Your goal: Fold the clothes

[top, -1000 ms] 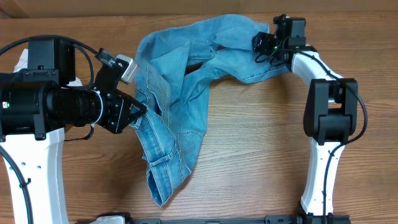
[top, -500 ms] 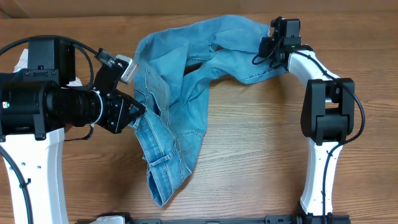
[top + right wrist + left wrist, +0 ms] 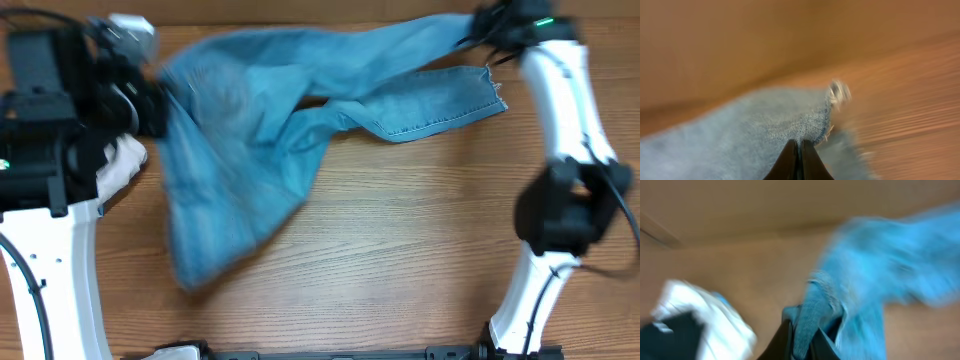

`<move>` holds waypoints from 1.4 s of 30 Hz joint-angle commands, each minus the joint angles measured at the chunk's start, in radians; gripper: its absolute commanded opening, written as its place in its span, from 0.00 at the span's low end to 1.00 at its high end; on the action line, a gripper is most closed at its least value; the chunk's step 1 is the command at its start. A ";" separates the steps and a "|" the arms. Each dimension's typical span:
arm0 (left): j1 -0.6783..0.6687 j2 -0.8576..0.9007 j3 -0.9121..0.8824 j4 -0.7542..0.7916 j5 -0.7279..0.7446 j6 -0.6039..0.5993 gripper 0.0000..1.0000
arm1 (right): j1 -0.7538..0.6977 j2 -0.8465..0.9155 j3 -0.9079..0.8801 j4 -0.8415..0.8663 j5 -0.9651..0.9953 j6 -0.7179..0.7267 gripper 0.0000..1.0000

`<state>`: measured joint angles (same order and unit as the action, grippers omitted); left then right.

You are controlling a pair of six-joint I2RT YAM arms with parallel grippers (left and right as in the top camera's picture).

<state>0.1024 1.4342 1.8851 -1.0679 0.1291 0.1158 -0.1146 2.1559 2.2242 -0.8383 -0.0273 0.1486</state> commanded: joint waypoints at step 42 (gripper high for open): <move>0.065 0.215 -0.211 -0.426 0.130 -0.251 0.68 | -0.223 -0.215 0.073 -0.735 0.238 0.114 0.18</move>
<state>0.1715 1.6184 1.7512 -1.5265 0.2436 -0.0639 -0.3332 1.9610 2.2875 -1.5810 0.2150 0.2615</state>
